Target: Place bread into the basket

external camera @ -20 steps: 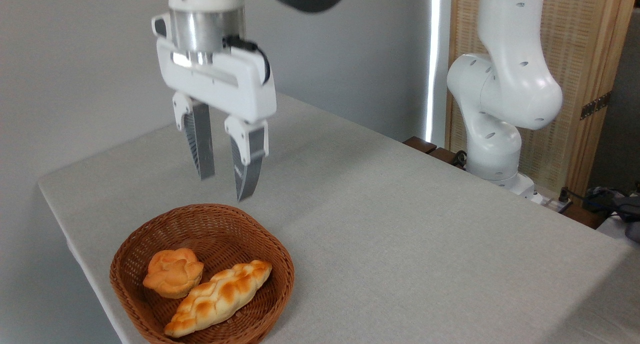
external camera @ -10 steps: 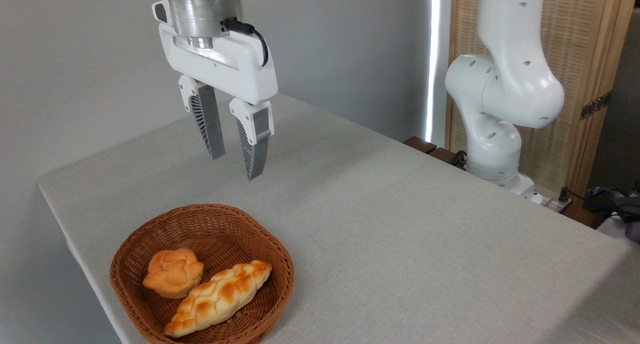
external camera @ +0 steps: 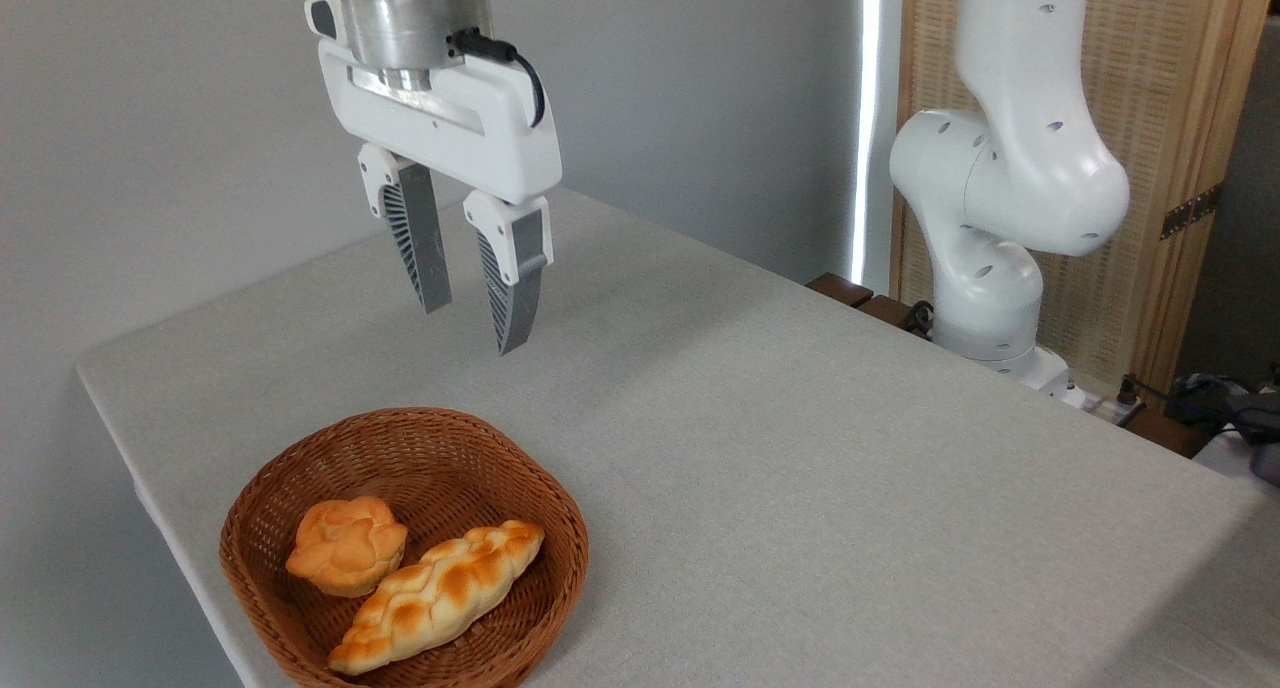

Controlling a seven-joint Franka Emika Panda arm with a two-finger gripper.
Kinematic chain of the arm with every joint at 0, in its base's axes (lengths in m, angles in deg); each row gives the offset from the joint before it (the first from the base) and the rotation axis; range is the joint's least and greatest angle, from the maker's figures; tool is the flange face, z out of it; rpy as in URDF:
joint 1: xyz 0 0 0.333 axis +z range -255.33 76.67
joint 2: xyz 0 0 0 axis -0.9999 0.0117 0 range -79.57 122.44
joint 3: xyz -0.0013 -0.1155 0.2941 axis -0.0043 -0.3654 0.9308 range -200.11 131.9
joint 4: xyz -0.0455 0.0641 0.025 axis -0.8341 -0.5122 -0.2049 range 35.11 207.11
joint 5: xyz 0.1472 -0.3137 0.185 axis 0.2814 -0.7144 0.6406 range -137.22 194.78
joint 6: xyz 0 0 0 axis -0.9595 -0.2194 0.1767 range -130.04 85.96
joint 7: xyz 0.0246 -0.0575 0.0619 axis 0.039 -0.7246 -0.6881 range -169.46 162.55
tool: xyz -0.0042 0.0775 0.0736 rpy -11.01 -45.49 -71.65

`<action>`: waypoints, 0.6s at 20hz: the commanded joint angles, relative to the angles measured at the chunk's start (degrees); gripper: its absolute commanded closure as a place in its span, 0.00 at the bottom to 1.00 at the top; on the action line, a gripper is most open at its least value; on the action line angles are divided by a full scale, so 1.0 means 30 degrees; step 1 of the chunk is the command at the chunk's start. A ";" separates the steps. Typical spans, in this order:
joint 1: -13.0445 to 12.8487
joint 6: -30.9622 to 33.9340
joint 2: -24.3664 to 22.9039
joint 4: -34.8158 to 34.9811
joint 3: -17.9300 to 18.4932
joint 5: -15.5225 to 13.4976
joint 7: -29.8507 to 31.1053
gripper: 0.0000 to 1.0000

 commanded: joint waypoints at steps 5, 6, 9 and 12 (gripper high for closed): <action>0.0295 0.0539 0.0026 -0.1018 -0.0067 0.0020 0.0054 0.00; 0.0324 0.0539 0.0026 -0.1047 -0.0067 0.0021 0.0055 0.00; 0.0325 0.0539 0.0026 -0.1047 -0.0096 0.1277 0.0025 0.00; 0.0325 0.0539 0.0026 -0.1047 -0.0096 0.1310 0.0055 0.00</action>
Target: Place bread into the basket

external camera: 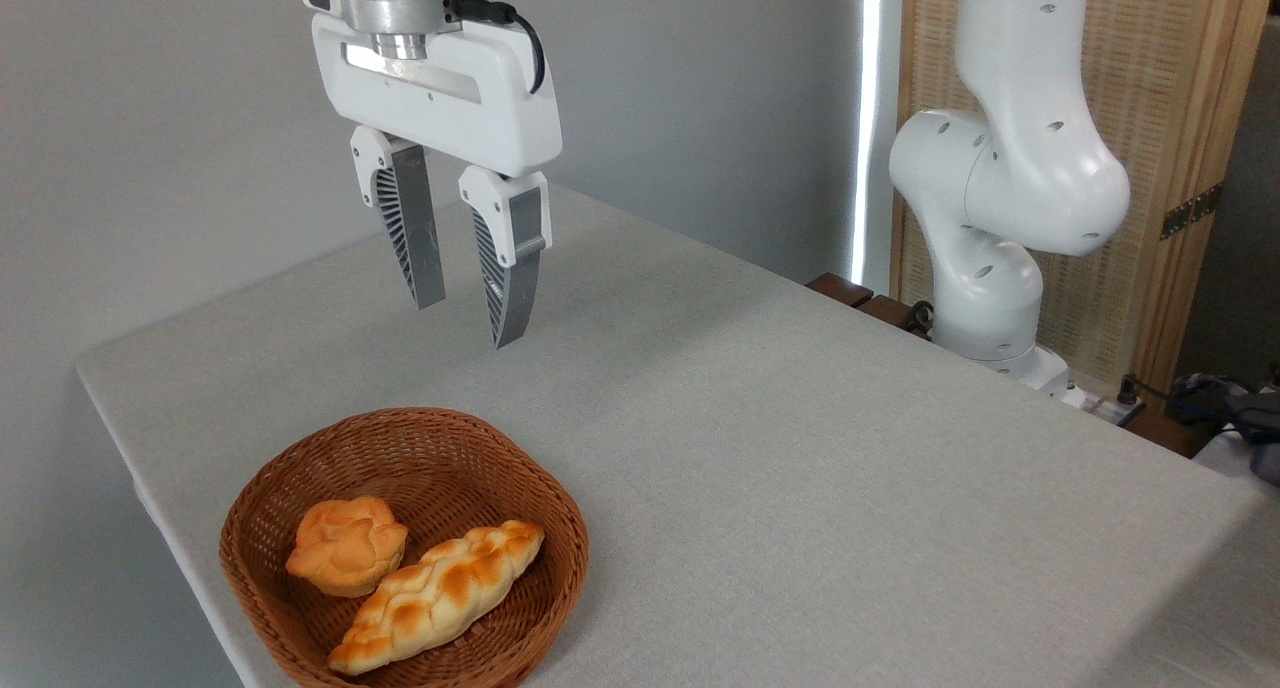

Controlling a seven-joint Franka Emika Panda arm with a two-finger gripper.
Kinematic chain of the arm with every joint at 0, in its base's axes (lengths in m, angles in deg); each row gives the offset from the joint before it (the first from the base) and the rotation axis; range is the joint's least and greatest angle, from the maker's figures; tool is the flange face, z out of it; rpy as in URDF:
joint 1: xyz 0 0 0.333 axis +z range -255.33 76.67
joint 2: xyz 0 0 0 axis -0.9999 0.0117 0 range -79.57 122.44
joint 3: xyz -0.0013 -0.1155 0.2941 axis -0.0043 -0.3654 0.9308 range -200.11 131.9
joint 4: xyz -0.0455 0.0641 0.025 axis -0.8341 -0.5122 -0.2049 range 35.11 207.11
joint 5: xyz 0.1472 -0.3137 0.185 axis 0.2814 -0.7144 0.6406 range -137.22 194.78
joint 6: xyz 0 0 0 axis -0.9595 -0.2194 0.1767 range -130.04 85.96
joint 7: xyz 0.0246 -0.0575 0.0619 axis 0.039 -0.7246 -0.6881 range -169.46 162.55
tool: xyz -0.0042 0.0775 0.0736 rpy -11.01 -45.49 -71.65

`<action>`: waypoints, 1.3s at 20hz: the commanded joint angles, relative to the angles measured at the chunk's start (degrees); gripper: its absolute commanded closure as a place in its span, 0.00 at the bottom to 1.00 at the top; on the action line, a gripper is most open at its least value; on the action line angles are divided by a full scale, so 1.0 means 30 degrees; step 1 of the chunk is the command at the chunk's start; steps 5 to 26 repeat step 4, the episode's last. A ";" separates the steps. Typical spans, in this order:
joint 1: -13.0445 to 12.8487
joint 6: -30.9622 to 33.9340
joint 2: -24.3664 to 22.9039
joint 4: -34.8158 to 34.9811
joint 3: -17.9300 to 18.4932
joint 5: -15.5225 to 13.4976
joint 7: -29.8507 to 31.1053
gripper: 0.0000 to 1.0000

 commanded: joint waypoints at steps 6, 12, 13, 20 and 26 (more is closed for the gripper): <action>0.0117 0.0529 0.0032 -0.0380 -0.0067 0.0126 -0.0033 0.00; 0.0117 0.0529 0.0032 -0.0380 -0.0067 0.0126 -0.0033 0.00; 0.0117 0.0529 0.0032 -0.0380 -0.0067 0.0126 -0.0033 0.00; 0.0117 0.0529 0.0032 -0.0380 -0.0067 0.0126 -0.0033 0.00; 0.0117 0.0529 0.0032 -0.0380 -0.0067 0.0126 -0.0033 0.00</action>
